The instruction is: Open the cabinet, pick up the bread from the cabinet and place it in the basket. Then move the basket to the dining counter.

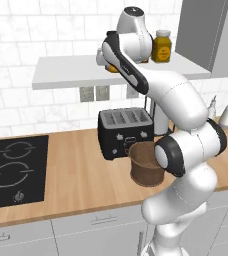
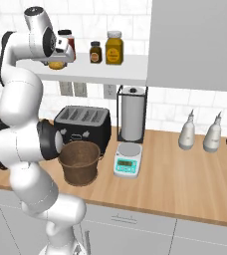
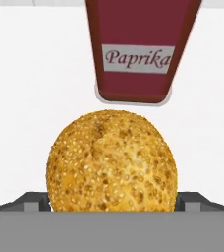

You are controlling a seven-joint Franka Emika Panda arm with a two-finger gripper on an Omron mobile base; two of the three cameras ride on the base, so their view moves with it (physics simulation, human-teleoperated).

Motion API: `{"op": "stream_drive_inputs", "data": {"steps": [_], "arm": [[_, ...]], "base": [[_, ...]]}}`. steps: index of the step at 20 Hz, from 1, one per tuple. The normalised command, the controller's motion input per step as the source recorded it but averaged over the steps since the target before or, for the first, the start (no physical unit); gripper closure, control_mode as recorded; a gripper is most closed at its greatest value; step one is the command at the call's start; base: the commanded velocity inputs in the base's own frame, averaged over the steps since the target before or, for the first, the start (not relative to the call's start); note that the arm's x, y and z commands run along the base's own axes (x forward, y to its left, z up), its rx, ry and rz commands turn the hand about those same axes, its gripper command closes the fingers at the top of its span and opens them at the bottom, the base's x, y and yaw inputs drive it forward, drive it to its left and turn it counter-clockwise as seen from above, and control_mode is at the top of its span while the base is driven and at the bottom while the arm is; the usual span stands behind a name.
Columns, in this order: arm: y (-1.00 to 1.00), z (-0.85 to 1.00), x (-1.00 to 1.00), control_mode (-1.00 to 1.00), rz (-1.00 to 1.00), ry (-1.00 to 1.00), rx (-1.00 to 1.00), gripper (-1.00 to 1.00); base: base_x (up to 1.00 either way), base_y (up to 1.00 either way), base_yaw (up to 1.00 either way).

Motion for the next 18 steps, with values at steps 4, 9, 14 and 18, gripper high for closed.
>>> {"op": "stream_drive_inputs", "data": {"steps": [4, 9, 14, 18], "arm": [[0.07, 0.00, -0.34, -1.00, -0.01, -0.06, 0.00, 1.00], [-0.10, 0.00, -0.93, -1.00, -0.05, -0.06, 0.00, 1.00], [-0.56, 0.00, -1.00, -1.00, 0.00, -0.20, 0.02, 1.00], [-0.78, 0.00, -1.00, -1.00, 0.01, -0.14, 0.02, 1.00]], "base": [[0.00, 0.00, 0.00], [0.00, 0.00, 0.00], [0.00, 0.00, 0.00], [0.00, 0.00, 0.00]]}}
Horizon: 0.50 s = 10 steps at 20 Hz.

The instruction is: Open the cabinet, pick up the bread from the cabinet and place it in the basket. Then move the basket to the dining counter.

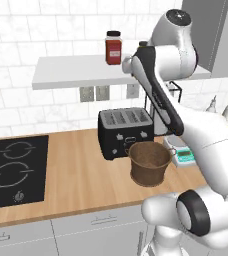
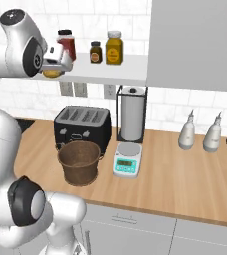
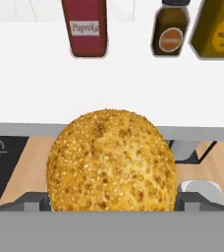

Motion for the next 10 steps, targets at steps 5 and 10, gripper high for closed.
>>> {"op": "stream_drive_inputs", "data": {"steps": [5, 10], "arm": [[-0.46, -0.03, -1.00, -1.00, 0.05, 0.00, 0.00, 1.00], [-0.17, -0.23, -1.00, -1.00, 0.06, 0.14, 0.00, 1.00]], "base": [[0.00, 0.00, 0.00], [0.00, 0.00, 0.00]]}}
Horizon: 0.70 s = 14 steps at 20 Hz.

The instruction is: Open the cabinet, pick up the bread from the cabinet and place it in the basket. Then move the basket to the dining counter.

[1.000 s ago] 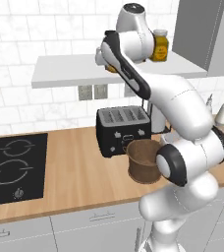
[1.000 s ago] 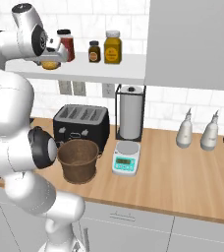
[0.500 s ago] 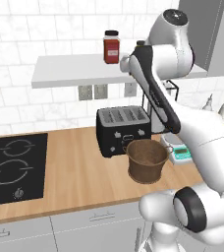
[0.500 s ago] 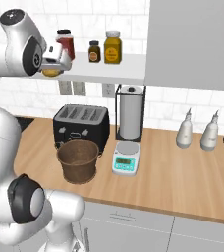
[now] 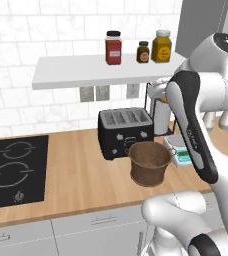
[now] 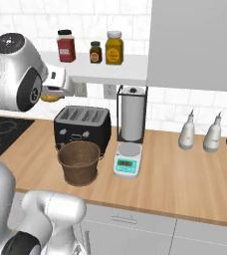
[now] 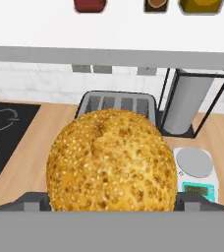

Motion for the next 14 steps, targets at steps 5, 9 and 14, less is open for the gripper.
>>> {"op": "stream_drive_inputs", "data": {"steps": [5, 9, 14], "arm": [[0.00, -0.46, -0.76, -1.00, 0.06, 0.31, 0.00, 1.00], [0.00, -0.59, -0.03, -1.00, 0.07, 0.24, 0.00, 1.00], [0.00, -0.68, 0.03, -1.00, 0.03, 0.23, -0.04, 1.00]], "base": [[0.00, 0.00, 0.00], [0.00, 0.00, 0.00], [0.00, 0.00, 0.00]]}}
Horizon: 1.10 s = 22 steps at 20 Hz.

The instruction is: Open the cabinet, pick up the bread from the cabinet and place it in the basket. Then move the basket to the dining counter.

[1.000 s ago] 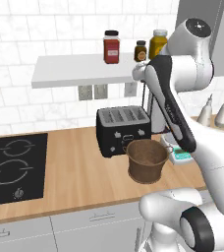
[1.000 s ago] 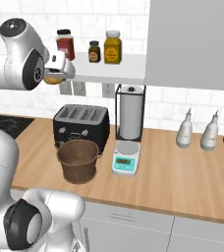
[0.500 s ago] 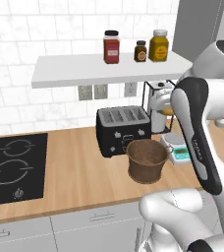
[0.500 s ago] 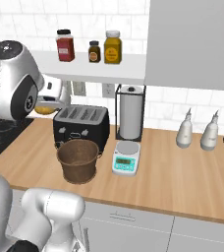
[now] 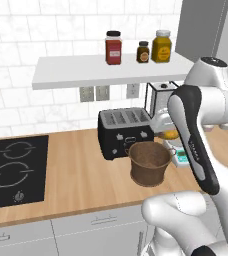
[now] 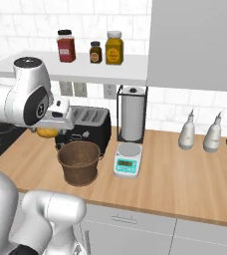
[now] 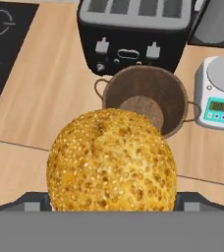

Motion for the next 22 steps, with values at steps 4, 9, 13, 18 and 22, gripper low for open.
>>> {"op": "stream_drive_inputs", "data": {"steps": [4, 9, 13, 18, 22], "arm": [[0.00, -0.81, 0.07, -1.00, 0.00, 0.05, -0.16, 1.00], [-0.03, -0.60, 0.37, -1.00, 0.00, 0.13, -0.07, 1.00], [0.00, -0.50, 0.51, -1.00, 0.00, 0.13, -0.02, 1.00], [0.00, -0.36, 0.46, -1.00, 0.00, 0.06, 0.00, 1.00], [-0.07, -0.33, 0.33, -1.00, 0.00, 0.00, 0.00, 1.00]], "base": [[0.00, 0.00, 0.00], [0.00, 0.00, 0.00], [0.00, 0.00, 0.00], [0.00, 0.00, 0.00], [0.00, 0.00, 0.00]]}}
